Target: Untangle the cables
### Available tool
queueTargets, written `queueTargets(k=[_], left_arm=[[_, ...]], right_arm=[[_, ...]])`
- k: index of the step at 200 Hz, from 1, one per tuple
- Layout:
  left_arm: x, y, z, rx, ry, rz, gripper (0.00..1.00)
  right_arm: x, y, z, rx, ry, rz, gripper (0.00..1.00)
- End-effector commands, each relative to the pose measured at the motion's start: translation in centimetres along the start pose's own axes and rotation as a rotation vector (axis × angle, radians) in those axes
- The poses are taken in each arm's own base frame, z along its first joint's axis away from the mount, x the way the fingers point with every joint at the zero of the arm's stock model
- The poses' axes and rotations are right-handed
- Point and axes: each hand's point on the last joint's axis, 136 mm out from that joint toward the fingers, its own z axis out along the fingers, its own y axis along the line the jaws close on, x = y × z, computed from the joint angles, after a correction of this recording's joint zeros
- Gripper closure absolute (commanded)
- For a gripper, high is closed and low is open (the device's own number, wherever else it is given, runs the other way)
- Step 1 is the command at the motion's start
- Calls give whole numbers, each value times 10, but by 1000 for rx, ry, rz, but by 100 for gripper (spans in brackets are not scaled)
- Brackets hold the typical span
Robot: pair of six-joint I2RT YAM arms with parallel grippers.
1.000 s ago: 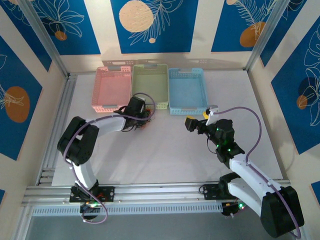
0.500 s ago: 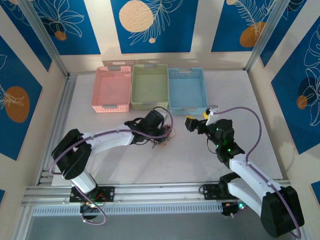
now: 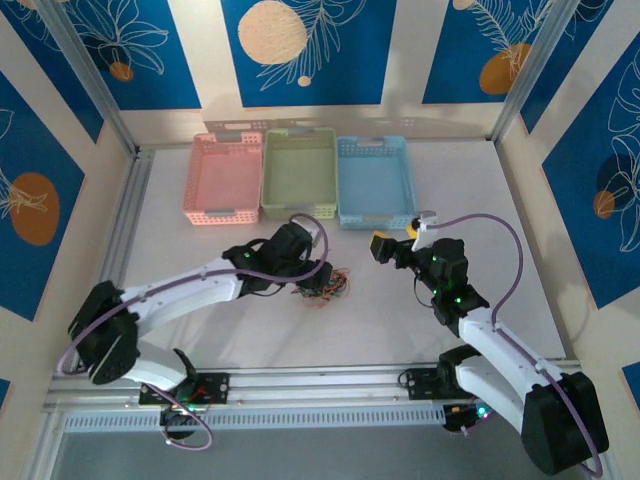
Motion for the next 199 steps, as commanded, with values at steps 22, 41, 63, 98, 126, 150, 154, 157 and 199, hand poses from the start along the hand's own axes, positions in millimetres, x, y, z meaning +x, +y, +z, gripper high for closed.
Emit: queueTargets(k=[22,41,63,98,126,150,154,157,199], left_arm=[[23,20,-40,-30,-19,-21,24],[40,26,-42,-28,7,-35,24],[54,31,-48,-11,2,-76,24],[70,34,-56,45,-27,-136,24],[81,34,-57,77,-24,-170,24],[83,39,-63,63,-41,-179,24],[84,40,-63,62,-41,-179,24],[84,40,-64,62,-43,-179,24],[89,43,-66,65,-42,-186,24]], right_arm=[[-17,0,0,20,-33,-6,2],[-18,1,0,20,-4,2,5],[-15,21,-2,-56,124,28,12],[16,70,-15,-235,405,41,19],[38,109,-23,-323,589,-47,21],[64,120,-15,-270,734,-198,24],[68,120,-13,-259,750,-221,24],[71,121,-12,-254,763,-240,24],[87,125,21,-196,835,-402,26]])
